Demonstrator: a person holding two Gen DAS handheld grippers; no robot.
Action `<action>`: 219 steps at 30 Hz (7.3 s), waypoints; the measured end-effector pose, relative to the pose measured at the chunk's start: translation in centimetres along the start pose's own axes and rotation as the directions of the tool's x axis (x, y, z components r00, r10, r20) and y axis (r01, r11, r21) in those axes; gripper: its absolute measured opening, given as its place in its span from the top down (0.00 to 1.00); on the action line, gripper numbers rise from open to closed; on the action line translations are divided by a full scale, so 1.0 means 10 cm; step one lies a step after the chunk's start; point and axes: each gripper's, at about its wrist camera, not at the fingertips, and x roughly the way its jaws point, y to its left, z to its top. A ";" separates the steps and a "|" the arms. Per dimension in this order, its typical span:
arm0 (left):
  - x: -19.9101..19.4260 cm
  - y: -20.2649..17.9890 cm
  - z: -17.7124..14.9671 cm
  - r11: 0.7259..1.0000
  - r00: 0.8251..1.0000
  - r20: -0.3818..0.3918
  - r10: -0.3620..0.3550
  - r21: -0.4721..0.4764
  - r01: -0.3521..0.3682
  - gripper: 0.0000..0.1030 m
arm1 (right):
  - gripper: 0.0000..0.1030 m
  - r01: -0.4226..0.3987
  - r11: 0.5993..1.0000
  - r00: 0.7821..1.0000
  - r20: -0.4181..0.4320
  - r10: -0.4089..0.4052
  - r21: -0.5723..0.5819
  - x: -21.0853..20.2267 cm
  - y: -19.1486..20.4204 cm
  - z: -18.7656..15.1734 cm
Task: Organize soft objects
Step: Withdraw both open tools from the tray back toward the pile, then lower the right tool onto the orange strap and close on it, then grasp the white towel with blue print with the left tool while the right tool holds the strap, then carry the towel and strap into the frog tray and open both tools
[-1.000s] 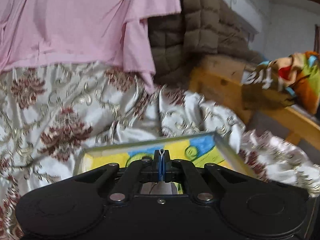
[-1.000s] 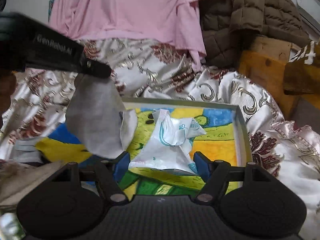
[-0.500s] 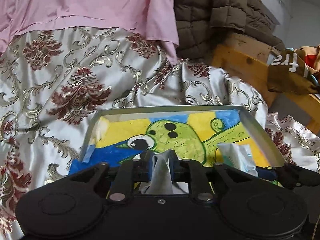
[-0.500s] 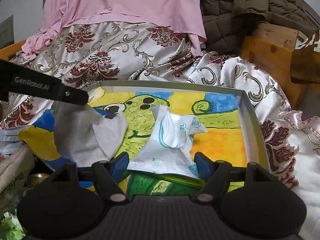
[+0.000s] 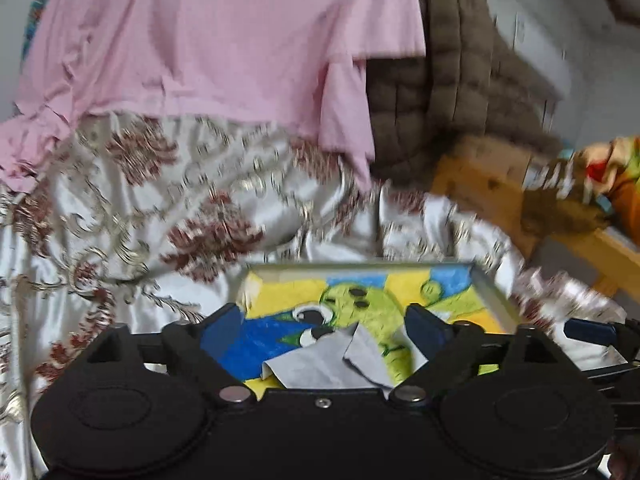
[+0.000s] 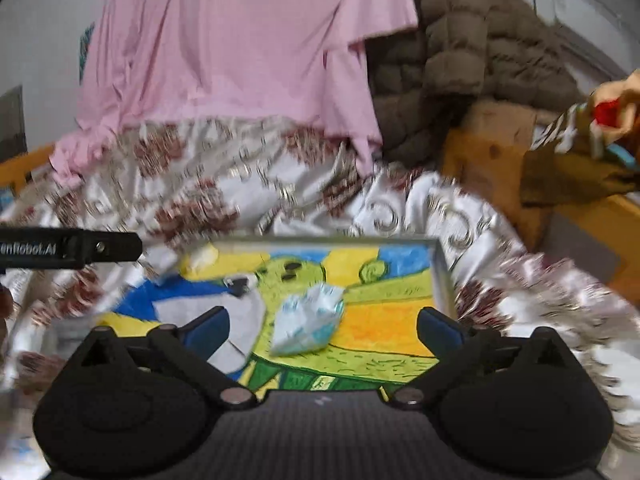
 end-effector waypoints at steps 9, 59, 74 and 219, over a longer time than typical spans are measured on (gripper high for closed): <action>-1.11 -0.02 -0.10 0.999 0.988 0.153 0.034 0.009 -0.036 0.01 | 0.00 -0.013 0.999 0.994 0.106 0.008 0.042 -1.01 0.19 0.07; -2.04 0.29 -1.70 0.901 0.988 -0.154 -0.014 0.427 0.079 0.01 | 0.00 -0.089 0.993 0.983 -0.168 0.075 -0.079 -1.78 1.22 -1.68; -1.99 0.20 -1.74 0.746 0.987 -0.149 -0.064 0.650 0.147 0.01 | 0.00 -0.104 0.994 0.974 -0.207 0.094 -0.034 -1.60 1.23 -1.74; 1.22 -0.45 -0.13 0.985 0.985 -0.096 -0.141 0.086 0.150 0.89 | 0.57 0.004 0.992 0.981 -0.195 0.022 0.128 1.36 -0.42 0.07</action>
